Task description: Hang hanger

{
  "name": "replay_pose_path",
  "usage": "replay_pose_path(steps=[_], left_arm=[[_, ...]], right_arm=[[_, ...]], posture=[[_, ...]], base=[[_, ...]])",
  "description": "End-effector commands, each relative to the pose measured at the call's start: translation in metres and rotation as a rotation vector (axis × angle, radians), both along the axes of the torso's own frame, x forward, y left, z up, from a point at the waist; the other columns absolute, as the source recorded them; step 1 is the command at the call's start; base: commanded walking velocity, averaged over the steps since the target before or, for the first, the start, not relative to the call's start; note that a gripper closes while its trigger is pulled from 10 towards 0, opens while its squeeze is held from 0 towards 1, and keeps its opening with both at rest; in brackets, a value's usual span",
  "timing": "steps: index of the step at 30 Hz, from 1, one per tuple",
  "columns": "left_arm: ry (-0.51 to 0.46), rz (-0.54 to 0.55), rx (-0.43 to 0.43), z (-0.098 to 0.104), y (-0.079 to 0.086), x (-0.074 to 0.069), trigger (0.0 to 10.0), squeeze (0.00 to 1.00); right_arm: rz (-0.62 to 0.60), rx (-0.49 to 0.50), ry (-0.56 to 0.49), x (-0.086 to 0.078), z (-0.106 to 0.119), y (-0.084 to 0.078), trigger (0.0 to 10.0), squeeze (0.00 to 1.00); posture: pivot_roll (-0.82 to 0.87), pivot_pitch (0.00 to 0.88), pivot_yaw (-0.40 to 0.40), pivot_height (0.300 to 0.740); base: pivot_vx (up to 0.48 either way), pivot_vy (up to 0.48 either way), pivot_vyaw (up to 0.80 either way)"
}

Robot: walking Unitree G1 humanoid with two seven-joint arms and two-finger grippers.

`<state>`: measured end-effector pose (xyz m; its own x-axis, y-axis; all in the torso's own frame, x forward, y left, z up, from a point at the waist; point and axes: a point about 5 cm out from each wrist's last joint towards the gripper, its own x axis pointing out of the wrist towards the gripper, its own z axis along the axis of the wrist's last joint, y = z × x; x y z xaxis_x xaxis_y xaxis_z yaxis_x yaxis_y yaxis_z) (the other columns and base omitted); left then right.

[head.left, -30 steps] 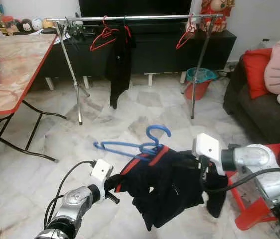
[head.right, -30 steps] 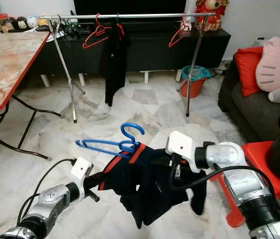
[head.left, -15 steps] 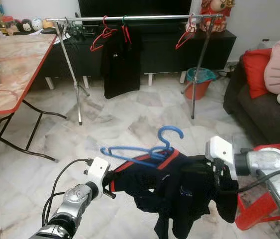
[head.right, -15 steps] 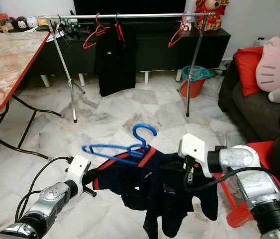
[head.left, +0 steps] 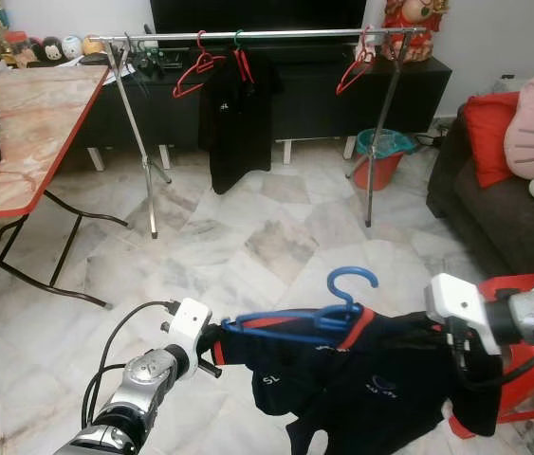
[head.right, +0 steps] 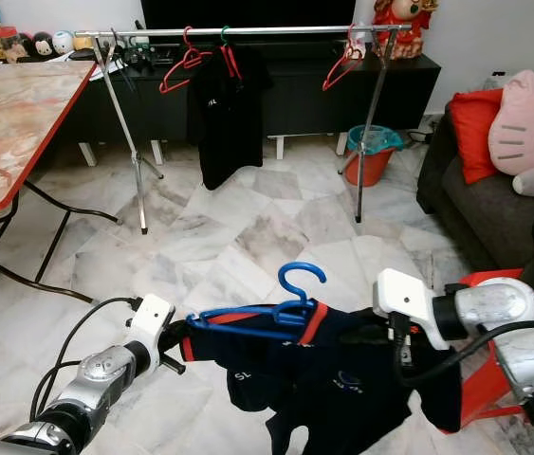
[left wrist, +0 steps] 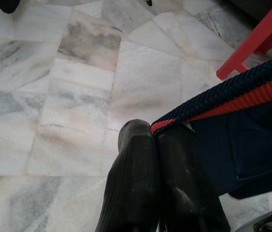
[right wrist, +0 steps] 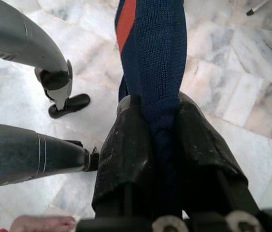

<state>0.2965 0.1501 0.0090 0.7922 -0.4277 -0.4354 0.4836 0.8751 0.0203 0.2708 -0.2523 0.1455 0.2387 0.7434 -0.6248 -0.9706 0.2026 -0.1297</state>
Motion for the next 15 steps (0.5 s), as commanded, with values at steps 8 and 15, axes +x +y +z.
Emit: replay_pose_path(steps=[8,15], left_arm=[[0.056,0.158,0.096,-0.007,0.032,-0.003,10.0,0.0],[0.053,0.165,0.097,-0.007,0.033,-0.002,10.0,0.0]], right_arm=[[-0.035,-0.306,-0.033,-0.005,0.008,-0.04,10.0,0.0],[-0.01,-0.44,-0.033,-0.007,-0.005,-0.043,10.0,0.0]], posture=[[-0.26,0.0,0.004,0.74],[-0.26,0.0,0.005,0.74]], base=[[0.0,0.0,0.0],[0.0,0.0,0.0]])
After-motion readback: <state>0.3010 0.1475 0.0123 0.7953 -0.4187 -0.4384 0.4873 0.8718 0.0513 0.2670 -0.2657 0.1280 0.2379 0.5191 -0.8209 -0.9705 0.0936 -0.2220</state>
